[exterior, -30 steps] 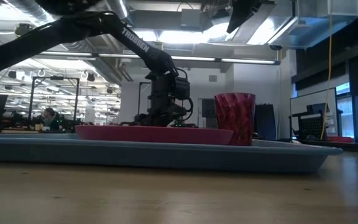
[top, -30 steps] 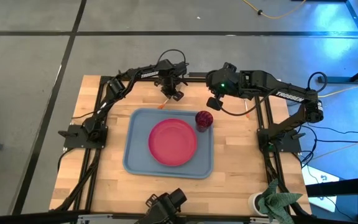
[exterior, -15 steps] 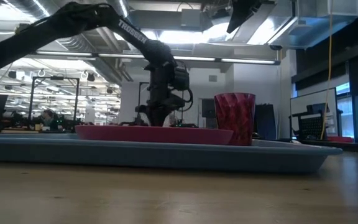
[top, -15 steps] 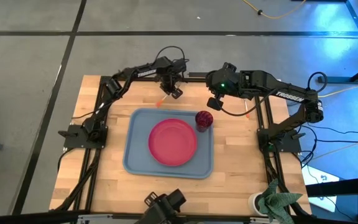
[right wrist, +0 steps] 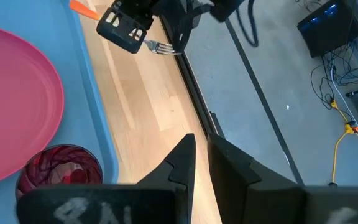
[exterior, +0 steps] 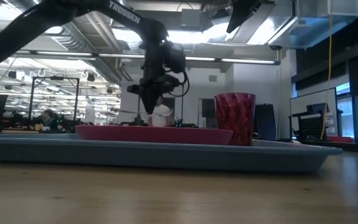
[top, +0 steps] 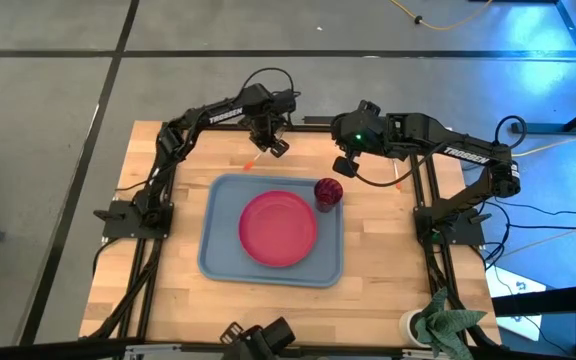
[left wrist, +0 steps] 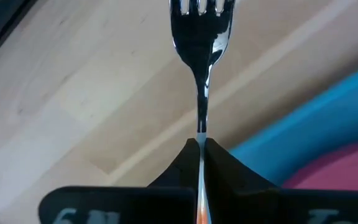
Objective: Pick and place plate/cup/fork/spoon on tray
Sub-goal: Put the orange fork on the blue serving tray to the left of the red plate
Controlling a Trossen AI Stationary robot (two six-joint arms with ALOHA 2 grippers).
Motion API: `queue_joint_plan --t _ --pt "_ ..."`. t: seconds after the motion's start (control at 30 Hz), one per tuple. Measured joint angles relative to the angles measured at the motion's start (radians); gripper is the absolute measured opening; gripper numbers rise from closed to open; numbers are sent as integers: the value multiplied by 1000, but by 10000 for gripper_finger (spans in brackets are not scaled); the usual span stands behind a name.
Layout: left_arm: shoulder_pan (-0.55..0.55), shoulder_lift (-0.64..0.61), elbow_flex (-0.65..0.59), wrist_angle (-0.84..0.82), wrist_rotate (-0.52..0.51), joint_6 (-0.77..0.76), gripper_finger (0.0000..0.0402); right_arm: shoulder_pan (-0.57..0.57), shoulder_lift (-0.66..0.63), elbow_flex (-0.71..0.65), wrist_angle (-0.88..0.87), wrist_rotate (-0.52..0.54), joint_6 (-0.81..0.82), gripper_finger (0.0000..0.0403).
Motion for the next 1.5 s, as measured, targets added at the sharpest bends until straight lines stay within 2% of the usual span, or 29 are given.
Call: queue_joint_plan --t 0.4,0.73,1.0,1.2,1.3,1.5 --pt "-55 -101 0 -150 -88 -86 0 0 0 0 -65 0 47 49" --pt "-103 -165 0 -234 -95 -176 0 0 0 0 -99 0 58 49" --pt "-164 -227 -11 -225 -105 -241 0 1 0 0 -100 -1 58 49" --pt "-177 -336 -184 -227 -111 -319 0 1 0 0 -99 -8 57 49" --pt "-178 -431 -320 -210 -105 -389 0 1 0 0 -99 -9 58 49" --pt "-219 -644 -575 -75 -83 -601 0 0 0 0 -79 -9 57 49"
